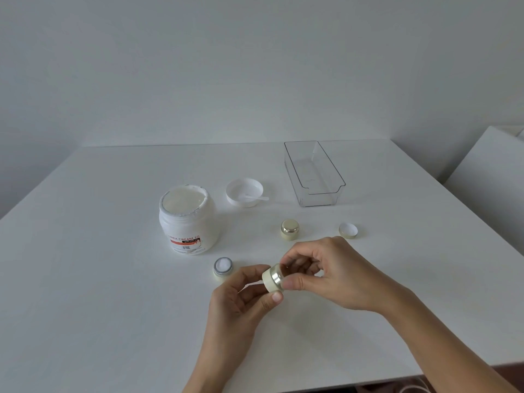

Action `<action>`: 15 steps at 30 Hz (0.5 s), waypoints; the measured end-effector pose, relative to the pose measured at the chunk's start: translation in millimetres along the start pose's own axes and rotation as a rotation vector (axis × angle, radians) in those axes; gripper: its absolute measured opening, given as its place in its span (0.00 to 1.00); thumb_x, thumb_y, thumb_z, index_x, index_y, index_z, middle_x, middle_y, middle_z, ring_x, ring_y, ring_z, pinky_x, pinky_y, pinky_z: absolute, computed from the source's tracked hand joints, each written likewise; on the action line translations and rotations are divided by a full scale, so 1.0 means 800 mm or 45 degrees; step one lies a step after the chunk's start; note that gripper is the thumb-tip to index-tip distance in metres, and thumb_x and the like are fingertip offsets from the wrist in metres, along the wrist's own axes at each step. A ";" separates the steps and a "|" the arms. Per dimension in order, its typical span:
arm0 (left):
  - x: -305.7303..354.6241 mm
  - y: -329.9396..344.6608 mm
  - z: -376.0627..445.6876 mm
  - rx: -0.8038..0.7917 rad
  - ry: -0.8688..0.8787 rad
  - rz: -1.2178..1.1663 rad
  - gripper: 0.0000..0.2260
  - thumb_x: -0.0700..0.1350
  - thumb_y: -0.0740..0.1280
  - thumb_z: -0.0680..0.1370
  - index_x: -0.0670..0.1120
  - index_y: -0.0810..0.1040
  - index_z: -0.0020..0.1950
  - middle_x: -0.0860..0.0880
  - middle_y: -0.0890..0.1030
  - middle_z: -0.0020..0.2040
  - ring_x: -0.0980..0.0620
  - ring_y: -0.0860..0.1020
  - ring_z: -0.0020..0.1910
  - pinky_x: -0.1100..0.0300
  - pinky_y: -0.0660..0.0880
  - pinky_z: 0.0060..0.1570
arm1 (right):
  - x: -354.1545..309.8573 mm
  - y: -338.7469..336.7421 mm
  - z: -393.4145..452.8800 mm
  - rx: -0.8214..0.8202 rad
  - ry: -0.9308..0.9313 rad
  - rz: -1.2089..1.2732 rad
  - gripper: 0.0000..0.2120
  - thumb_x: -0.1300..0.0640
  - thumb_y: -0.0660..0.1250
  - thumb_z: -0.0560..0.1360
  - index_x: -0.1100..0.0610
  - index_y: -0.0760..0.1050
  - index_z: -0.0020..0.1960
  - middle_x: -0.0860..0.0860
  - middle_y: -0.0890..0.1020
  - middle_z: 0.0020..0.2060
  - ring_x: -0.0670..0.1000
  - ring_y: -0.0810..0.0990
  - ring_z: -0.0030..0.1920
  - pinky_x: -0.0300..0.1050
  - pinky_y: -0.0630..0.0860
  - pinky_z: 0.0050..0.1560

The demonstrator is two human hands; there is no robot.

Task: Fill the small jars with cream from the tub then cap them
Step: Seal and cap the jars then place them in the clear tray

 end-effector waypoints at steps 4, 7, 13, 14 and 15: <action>0.000 0.000 0.000 0.007 0.014 0.009 0.15 0.40 0.75 0.66 0.41 0.82 0.52 0.45 0.87 0.48 0.51 0.86 0.46 0.65 0.79 0.44 | -0.001 0.001 0.000 -0.026 -0.022 -0.052 0.09 0.46 0.73 0.70 0.48 0.80 0.49 0.45 0.84 0.40 0.44 0.82 0.42 0.43 0.79 0.46; 0.000 0.000 -0.001 0.008 0.018 0.008 0.15 0.40 0.76 0.66 0.42 0.82 0.52 0.46 0.87 0.48 0.50 0.86 0.46 0.65 0.79 0.44 | -0.001 0.001 0.000 -0.002 -0.010 -0.093 0.10 0.43 0.71 0.71 0.49 0.81 0.45 0.44 0.83 0.35 0.41 0.79 0.35 0.34 0.74 0.36; 0.002 0.001 0.000 0.029 0.031 0.013 0.13 0.40 0.74 0.68 0.41 0.82 0.52 0.46 0.87 0.48 0.50 0.86 0.47 0.65 0.79 0.45 | 0.000 0.000 0.000 -0.038 -0.041 -0.069 0.08 0.47 0.72 0.72 0.48 0.80 0.49 0.44 0.83 0.39 0.43 0.80 0.40 0.38 0.78 0.43; 0.002 0.001 0.000 0.029 0.033 0.013 0.13 0.40 0.73 0.69 0.40 0.82 0.53 0.45 0.88 0.48 0.50 0.86 0.47 0.65 0.79 0.45 | -0.001 -0.001 0.000 -0.053 -0.068 -0.068 0.09 0.49 0.72 0.72 0.47 0.79 0.51 0.44 0.82 0.41 0.44 0.81 0.43 0.40 0.78 0.46; 0.003 0.001 0.001 0.030 0.031 0.011 0.12 0.40 0.73 0.70 0.40 0.82 0.53 0.45 0.88 0.47 0.50 0.86 0.47 0.66 0.79 0.45 | -0.001 -0.002 -0.001 -0.064 -0.092 -0.070 0.10 0.51 0.71 0.73 0.46 0.78 0.54 0.43 0.82 0.44 0.46 0.81 0.46 0.40 0.78 0.48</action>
Point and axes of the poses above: each hand's wrist, its own z-axis towards the middle knuckle, its own y-axis out of the palm, x = y × z, the point moved 2 cm from there along z, towards the middle knuckle
